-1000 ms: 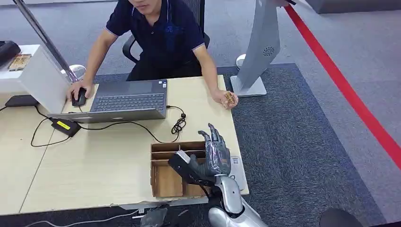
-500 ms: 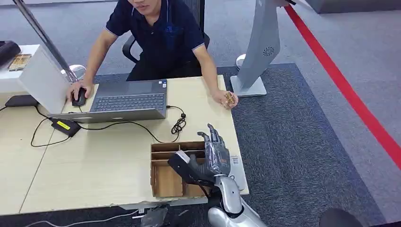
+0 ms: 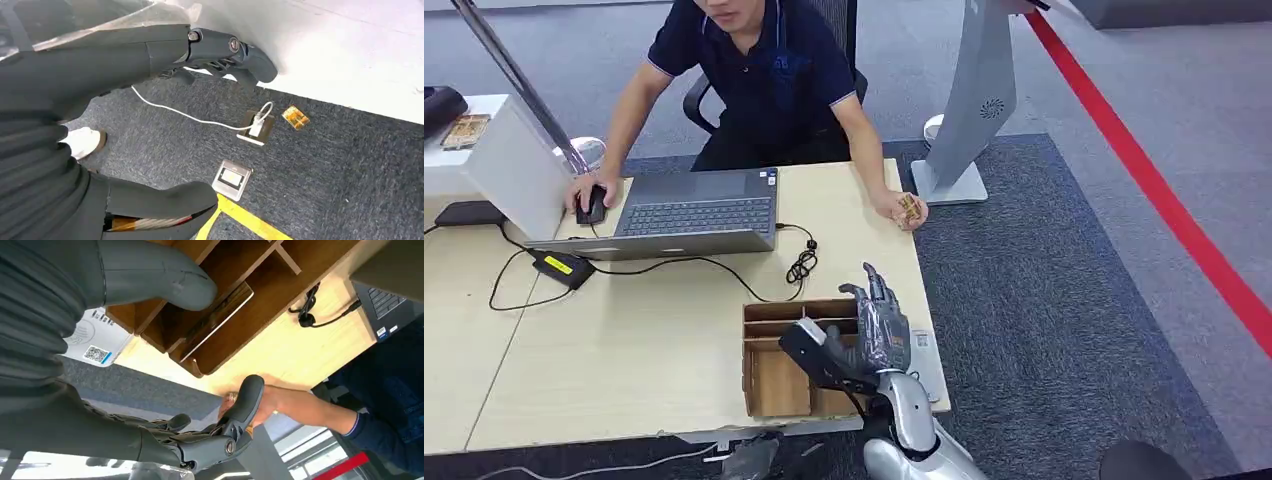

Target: Pass the card to the sensor for recognition and then transmit it.

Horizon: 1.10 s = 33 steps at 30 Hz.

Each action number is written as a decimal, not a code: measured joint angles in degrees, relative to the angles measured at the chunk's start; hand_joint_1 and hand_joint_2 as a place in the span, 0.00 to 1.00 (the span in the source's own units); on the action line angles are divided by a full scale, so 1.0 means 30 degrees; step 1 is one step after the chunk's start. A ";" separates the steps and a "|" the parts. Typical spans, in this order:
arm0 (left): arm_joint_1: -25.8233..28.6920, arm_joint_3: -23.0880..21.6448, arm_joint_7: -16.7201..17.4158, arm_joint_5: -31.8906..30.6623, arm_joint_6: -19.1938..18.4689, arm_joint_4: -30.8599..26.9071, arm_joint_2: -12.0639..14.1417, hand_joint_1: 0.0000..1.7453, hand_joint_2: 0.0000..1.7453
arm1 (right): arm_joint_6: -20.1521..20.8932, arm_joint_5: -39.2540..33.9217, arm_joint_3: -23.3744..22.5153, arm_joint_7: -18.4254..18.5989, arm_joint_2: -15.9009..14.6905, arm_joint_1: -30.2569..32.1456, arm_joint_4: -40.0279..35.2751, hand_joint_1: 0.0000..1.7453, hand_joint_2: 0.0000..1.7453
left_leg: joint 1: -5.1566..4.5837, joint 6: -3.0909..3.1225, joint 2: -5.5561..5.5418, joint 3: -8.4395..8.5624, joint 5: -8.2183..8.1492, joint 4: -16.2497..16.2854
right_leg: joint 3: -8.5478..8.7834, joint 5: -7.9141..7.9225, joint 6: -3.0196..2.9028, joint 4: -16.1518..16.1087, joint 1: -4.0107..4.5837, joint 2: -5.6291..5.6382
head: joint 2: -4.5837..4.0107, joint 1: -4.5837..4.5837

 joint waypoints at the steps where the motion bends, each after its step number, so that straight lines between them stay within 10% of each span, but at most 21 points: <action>1: 0.0000 0.0007 0.0000 -0.0007 0.0022 0.0000 0.0000 0.00 1.00 | 0.0000 -0.0007 0.0000 0.0000 0.0007 0.0000 0.0000 0.37 1.00 | 0.0000 0.0000 0.0000 0.0001 0.0000 0.0000 | 0.0000 0.0000 0.0000 0.0000 0.0000 0.0000 | 0.0000 0.0000; 33: -0.0077 0.0087 -0.0211 -0.0073 0.0080 0.0160 -0.0051 0.00 1.00 | 0.0146 -0.0189 0.0306 0.0000 0.0044 -0.0086 0.0299 0.45 1.00 | 0.0000 0.0000 -0.0001 0.0000 0.0000 0.0000 | 0.0000 0.0000 0.0000 0.0000 0.0000 0.0000 | 0.0000 -0.0007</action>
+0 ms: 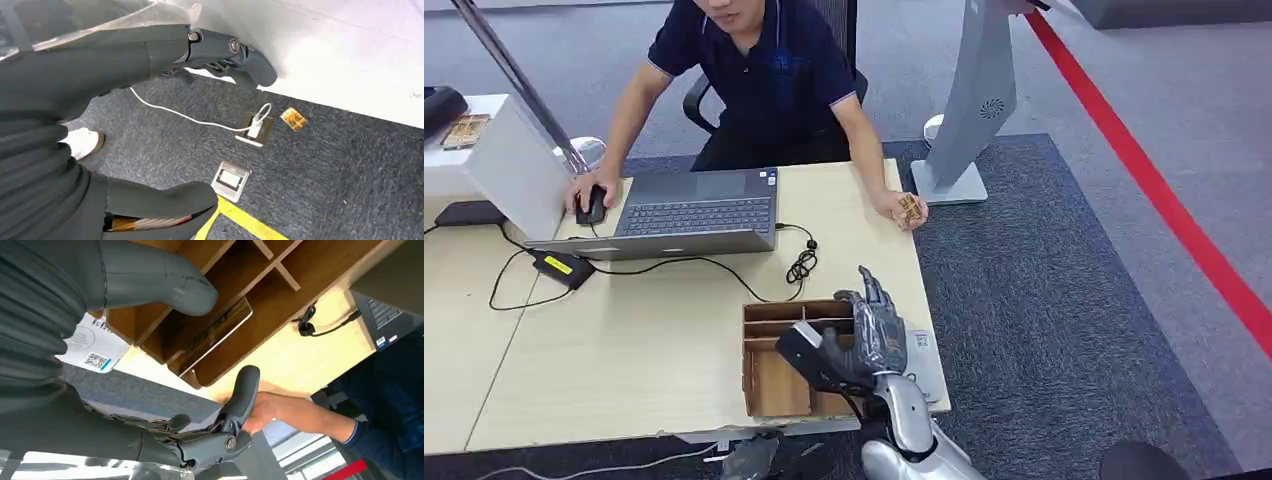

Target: Pass the card to the sensor for recognition and then transmit it.

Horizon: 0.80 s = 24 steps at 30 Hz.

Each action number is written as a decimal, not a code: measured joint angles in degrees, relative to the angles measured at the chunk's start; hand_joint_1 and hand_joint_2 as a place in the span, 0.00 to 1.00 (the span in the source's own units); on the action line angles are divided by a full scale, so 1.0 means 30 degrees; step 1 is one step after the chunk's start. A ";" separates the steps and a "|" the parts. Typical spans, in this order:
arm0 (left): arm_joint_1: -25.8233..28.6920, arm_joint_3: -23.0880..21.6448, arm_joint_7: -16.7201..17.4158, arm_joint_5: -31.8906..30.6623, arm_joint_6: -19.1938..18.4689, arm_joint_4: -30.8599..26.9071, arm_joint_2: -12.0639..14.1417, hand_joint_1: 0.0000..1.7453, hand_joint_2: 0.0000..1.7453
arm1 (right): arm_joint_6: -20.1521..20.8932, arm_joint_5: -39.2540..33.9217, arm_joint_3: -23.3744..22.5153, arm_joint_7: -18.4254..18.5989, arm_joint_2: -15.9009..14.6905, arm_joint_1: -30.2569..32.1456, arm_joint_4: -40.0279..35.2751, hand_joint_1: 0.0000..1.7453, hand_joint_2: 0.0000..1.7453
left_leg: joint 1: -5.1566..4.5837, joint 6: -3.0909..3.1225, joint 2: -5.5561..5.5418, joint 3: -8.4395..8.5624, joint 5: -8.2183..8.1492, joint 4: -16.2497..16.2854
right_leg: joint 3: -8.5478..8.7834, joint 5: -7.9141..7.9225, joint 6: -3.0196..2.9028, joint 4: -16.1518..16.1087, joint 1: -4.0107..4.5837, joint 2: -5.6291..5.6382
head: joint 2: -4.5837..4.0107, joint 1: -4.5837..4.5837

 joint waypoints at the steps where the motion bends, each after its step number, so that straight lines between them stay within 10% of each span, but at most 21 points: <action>1: -0.0004 0.0000 0.0000 0.0000 0.0007 0.0000 -0.0007 0.00 1.00 | 0.0000 -0.0007 0.0007 0.0000 0.0000 -0.0002 0.0000 0.45 1.00 | 0.0000 0.0000 0.0000 0.0000 0.0000 0.0000 | 0.0000 0.0000 0.0000 0.0000 0.0000 0.0000 | 0.0000 0.0007; 4: -0.0015 0.0000 -0.0007 -0.0007 0.0015 0.0007 -0.0037 0.00 1.00 | 0.0000 -0.0022 0.0014 0.0000 0.0000 -0.0028 0.0088 0.59 1.00 | 0.0000 0.0000 0.0000 -0.0001 0.0000 0.0000 | 0.0000 0.0000 0.0000 0.0000 0.0000 0.0000 | 0.0000 0.0000; 5: -0.0019 0.0000 -0.0007 -0.0014 0.0015 0.0007 -0.0051 0.00 1.00 | 0.0000 -0.0037 0.0021 0.0000 0.0007 -0.0032 0.0124 0.83 1.00 | 0.0000 0.0000 0.0000 -0.0001 0.0000 0.0000 | 0.0000 0.0000 0.0000 0.0000 0.0000 0.0000 | 0.0000 0.0007; 7: -0.0026 0.0000 -0.0007 -0.0015 0.0015 0.0015 -0.0058 0.00 1.00 | 0.0000 -0.0051 0.0036 0.0000 0.0000 -0.0049 0.0168 1.00 1.00 | 0.0000 0.0000 0.0001 0.0000 0.0000 0.0000 | 0.0000 0.0000 0.0000 0.0000 0.0000 0.0000 | 0.0000 0.0000; 24: -0.0143 0.0022 -0.0080 -0.0153 0.0015 0.0292 -0.0211 0.00 1.00 | -0.0576 -0.0197 0.0167 -0.0233 0.0007 -0.0233 0.0554 1.00 1.00 | -0.0001 0.0000 0.0000 -0.0001 0.0000 0.0000 | 0.0000 0.0000 0.0000 -0.0001 -0.0001 0.0000 | 0.0000 0.0007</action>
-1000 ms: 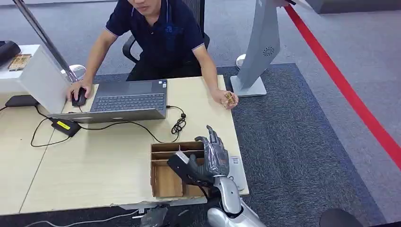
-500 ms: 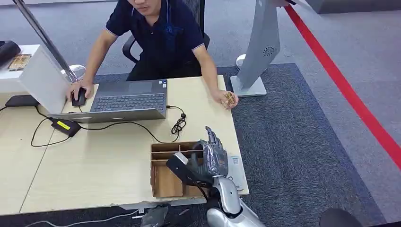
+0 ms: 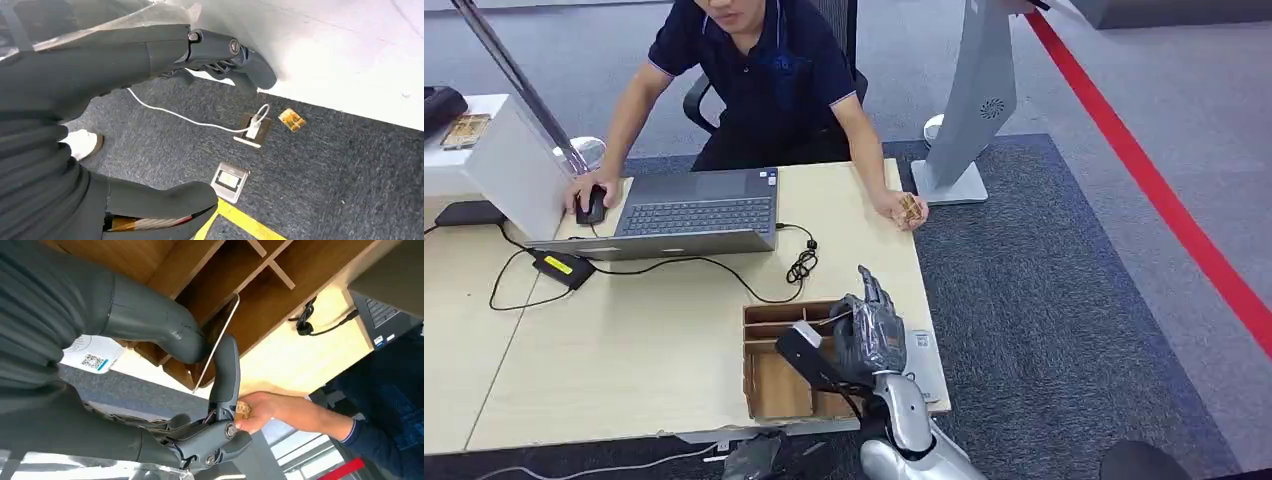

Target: Pass the card to the sensor for recognition and then transmit it.

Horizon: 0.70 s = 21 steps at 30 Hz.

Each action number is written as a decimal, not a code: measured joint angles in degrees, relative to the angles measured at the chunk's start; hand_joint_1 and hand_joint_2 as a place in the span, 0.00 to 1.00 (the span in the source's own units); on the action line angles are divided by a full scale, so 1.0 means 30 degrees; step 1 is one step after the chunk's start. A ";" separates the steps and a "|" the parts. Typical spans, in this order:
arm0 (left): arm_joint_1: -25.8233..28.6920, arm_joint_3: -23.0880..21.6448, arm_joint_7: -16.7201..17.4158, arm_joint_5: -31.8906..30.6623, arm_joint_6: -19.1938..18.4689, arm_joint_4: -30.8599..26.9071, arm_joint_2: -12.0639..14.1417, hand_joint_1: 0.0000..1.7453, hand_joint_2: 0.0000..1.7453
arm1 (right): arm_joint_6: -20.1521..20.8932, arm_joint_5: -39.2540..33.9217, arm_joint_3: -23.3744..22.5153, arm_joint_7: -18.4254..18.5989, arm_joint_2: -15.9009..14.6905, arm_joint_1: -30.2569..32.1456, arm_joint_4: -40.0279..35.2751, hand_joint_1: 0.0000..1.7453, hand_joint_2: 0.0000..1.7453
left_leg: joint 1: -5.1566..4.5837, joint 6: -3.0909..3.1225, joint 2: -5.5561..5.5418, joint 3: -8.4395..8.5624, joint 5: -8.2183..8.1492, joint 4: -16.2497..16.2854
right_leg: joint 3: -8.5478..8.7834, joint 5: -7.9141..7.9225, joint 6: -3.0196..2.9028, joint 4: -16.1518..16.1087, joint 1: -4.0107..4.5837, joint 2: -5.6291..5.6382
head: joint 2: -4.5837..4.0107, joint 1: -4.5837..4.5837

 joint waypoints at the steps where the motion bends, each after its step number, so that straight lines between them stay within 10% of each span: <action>1: -0.0006 0.0007 0.0000 -0.0015 0.0000 0.0014 -0.0037 0.00 1.00 | -0.0036 -0.0007 0.0000 -0.0036 0.0000 -0.0015 0.0037 1.00 1.00 | 0.0000 0.0000 0.0000 0.0001 0.0000 0.0000 | 0.0001 0.0000 0.0000 0.0000 0.0000 0.0000 | 0.0000 -0.0007; 21: 0.0229 0.0386 0.0022 0.0161 0.0518 0.0175 -0.0007 0.00 1.00 | -0.1472 0.0897 -0.0387 0.0467 -0.0518 0.0836 -0.1510 1.00 1.00 | -0.0001 0.0001 0.0002 0.0006 -0.0001 0.0003 | -0.0001 0.0001 0.0001 -0.0001 -0.0001 0.0000 | 0.0000 -0.0007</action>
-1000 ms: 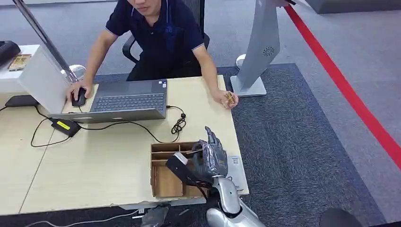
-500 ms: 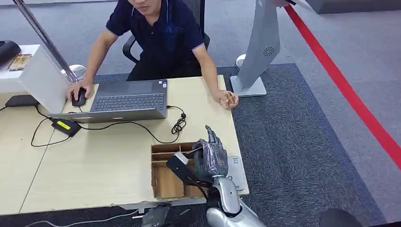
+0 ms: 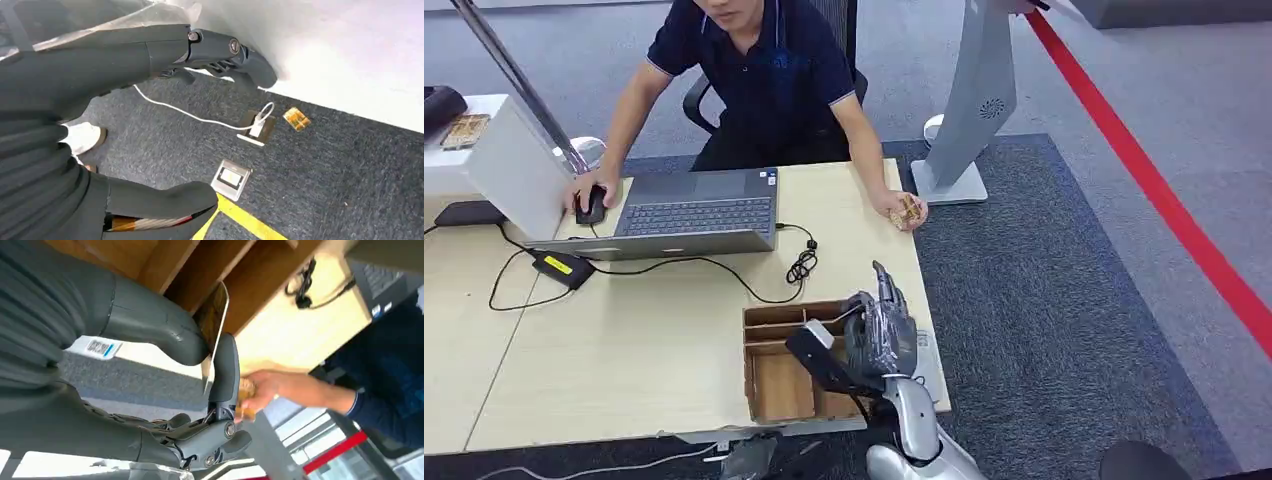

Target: Pass the card to the sensor for recognition and then transmit it.

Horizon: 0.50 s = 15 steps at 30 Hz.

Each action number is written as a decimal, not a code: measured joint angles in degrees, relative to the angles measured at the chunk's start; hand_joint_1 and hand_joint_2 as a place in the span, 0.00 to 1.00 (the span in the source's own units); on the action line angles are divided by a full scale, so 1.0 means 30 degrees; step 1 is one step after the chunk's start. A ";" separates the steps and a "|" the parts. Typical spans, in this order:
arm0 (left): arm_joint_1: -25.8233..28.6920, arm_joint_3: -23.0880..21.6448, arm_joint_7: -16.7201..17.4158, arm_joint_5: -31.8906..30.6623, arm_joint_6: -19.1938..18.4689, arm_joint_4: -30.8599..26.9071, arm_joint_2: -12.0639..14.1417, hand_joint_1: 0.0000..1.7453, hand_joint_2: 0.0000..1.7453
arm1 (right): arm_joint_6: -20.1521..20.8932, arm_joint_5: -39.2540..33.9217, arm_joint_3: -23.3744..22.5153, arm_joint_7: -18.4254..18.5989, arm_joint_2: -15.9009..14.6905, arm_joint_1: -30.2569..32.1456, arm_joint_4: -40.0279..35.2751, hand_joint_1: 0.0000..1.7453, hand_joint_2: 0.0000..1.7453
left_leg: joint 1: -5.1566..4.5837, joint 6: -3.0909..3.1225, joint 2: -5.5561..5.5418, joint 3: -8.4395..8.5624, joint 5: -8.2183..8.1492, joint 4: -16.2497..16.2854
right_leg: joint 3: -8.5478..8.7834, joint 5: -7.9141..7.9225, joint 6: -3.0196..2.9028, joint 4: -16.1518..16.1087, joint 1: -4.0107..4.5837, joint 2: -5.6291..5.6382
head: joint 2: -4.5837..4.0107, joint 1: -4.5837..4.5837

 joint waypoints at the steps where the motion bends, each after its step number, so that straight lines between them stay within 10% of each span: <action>1: 0.0066 0.0043 0.0007 0.0014 0.0137 0.0000 0.0021 0.00 1.00 | -0.0029 0.0195 -0.0122 0.0094 -0.0094 0.0180 -0.0375 1.00 1.00 | 0.0000 0.0000 0.0000 -0.0001 0.0000 0.0000 | -0.0001 0.0000 0.0000 0.0000 0.0000 0.0000 | 0.0000 0.0007; 15: 0.0541 0.0437 -0.0758 0.0991 0.1493 0.0306 0.0583 0.00 1.00 | -0.1559 0.2250 -0.1805 0.0590 -0.1384 0.2463 -0.6070 1.00 1.00 | 0.0001 -0.0001 -0.0001 0.0008 0.0001 0.0000 | 0.0003 0.0003 -0.0003 0.0000 0.0001 0.0001 | 0.0000 0.0007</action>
